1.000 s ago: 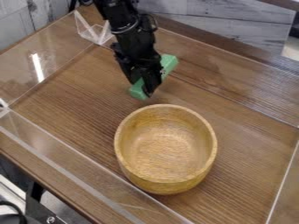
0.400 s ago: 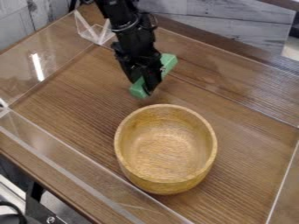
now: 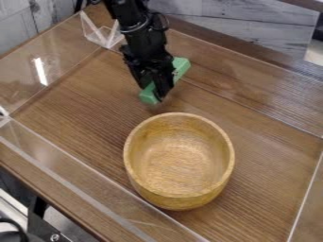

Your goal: Remove the green block from inside the brown bowl and put it on the table

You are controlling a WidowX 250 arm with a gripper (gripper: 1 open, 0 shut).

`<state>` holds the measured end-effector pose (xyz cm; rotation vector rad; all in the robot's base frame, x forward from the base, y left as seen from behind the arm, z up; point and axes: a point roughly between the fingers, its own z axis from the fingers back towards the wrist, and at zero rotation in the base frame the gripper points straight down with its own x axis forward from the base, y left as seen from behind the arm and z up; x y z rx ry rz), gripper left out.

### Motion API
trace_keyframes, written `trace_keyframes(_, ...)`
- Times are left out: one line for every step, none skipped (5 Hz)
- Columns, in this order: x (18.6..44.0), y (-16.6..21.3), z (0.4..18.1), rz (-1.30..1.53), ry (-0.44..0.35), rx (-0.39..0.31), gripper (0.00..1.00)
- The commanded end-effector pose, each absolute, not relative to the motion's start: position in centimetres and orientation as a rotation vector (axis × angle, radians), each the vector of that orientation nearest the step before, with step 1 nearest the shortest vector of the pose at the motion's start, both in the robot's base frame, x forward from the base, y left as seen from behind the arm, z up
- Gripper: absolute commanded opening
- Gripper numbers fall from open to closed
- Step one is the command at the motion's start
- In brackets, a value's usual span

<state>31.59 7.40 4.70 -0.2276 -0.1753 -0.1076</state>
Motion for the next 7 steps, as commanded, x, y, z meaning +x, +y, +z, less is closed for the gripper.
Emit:
trace_keyframes(32.8,7.5,6.9,-0.111,-0.225,-0.207,0.00)
trace_keyframes(32.9,6.8,7.3,-0.115,-0.213,-0.213,0.00)
trace_keyframes(33.0,6.2,7.7,-0.124,-0.206,-0.217,0.00)
trace_keyframes(33.2,5.4,7.9,-0.135,-0.200,-0.221,0.00)
trace_keyframes(33.5,4.7,8.0,-0.149,-0.196,-0.223,0.00)
trace_keyframes(33.7,4.1,8.0,-0.163,-0.191,-0.226,0.00)
trace_keyframes(33.8,3.5,8.0,-0.174,-0.187,-0.229,0.00)
